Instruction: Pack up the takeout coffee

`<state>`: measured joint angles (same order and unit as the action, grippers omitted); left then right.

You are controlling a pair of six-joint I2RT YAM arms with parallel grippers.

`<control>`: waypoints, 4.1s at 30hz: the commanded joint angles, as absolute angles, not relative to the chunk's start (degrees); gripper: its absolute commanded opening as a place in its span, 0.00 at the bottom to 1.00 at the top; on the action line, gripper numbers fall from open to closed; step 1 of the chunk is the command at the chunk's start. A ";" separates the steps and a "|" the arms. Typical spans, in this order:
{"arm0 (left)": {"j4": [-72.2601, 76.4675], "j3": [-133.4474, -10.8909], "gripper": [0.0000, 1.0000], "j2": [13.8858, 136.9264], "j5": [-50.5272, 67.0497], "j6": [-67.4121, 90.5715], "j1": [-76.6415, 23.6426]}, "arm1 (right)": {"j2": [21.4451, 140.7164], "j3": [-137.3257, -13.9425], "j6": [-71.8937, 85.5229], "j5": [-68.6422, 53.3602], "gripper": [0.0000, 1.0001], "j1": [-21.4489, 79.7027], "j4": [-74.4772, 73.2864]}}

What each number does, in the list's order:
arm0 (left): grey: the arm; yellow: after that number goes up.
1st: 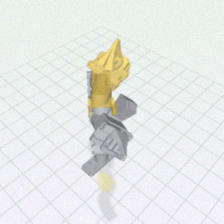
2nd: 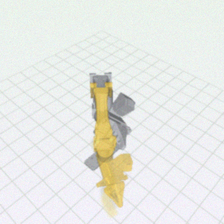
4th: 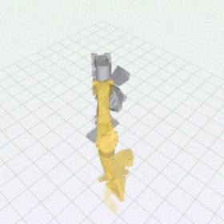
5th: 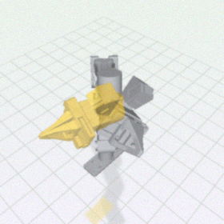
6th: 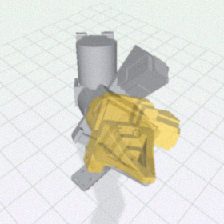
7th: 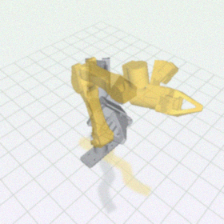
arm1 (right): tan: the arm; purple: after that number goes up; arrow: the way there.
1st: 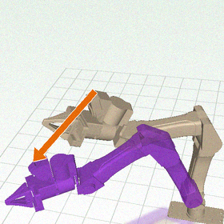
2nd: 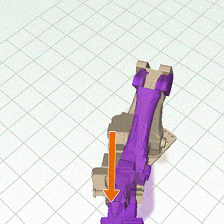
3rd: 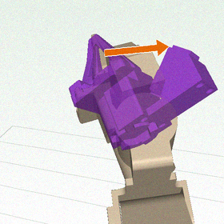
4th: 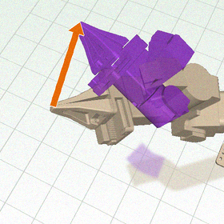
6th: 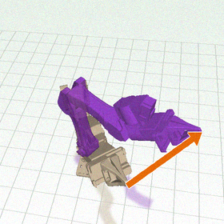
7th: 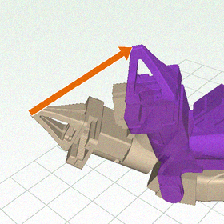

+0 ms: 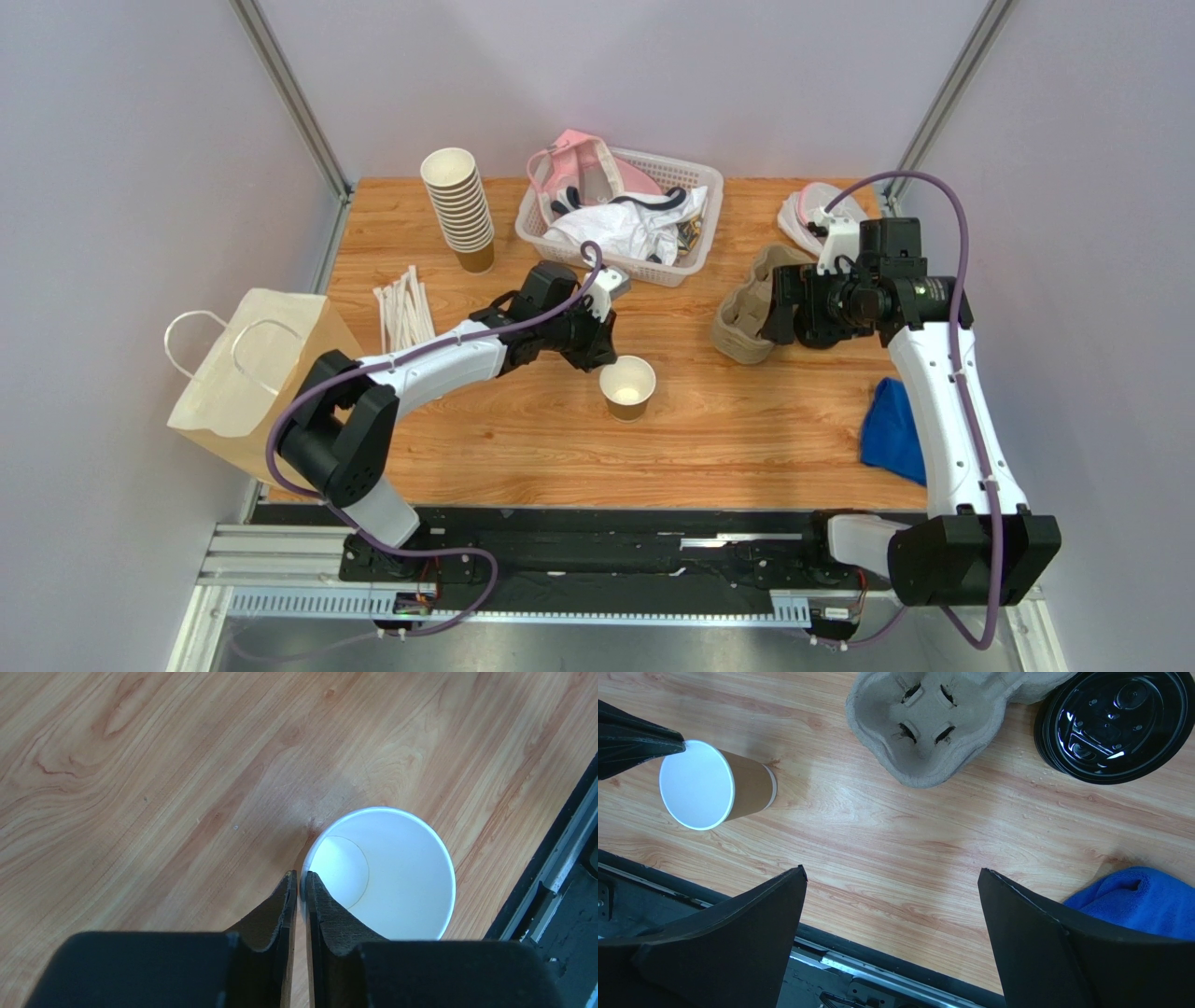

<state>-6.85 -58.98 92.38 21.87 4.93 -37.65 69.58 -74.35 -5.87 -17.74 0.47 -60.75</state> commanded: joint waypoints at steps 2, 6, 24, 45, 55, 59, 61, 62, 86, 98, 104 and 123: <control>-7.73 -61.25 0.25 91.67 21.44 5.27 -37.97 | 69.61 -77.96 -6.24 -19.34 1.00 0.44 -61.87; -11.24 -63.19 0.42 89.57 21.80 5.62 -37.97 | 69.78 -79.71 -6.68 -19.86 1.00 0.53 -62.66; -33.21 -81.46 0.99 65.74 13.62 -5.54 -37.97 | 69.85 -78.40 -9.75 -13.87 0.99 -10.60 -62.84; -28.65 -77.16 0.99 76.46 21.62 2.37 -31.47 | 98.43 -96.33 -7.12 -8.00 0.75 -16.52 -65.75; -25.58 -77.52 0.99 78.49 22.24 5.18 -28.56 | 105.37 -98.44 -8.09 -8.88 0.40 -16.52 -64.08; -25.40 -77.08 0.98 78.66 22.59 5.45 -28.56 | 106.69 -98.88 -8.44 -8.26 0.40 -16.52 -62.84; -25.23 -76.99 0.98 78.75 22.59 5.62 -28.56 | 107.31 -99.40 -8.70 -7.65 0.40 -16.52 -62.23; -25.22 -76.99 0.98 78.75 22.59 5.71 -28.56 | 107.75 -99.58 -9.05 -7.47 0.40 -16.52 -62.23; -24.87 -77.78 0.97 81.56 22.76 6.68 -28.56 | 114.52 -103.98 -10.37 -5.80 0.36 -15.82 -61.35; -24.52 -77.78 0.96 82.62 22.76 6.94 -28.48 | 115.14 -104.50 -10.90 -5.62 0.14 -15.82 -61.35; -24.35 -77.69 0.96 82.79 22.68 7.03 -28.39 | 114.96 -104.68 -11.69 -5.27 0.00 -15.82 -62.40; -24.08 -77.52 0.95 82.88 23.11 7.29 -28.30 | 109.69 -105.64 -12.83 -9.49 0.00 -16.35 -65.48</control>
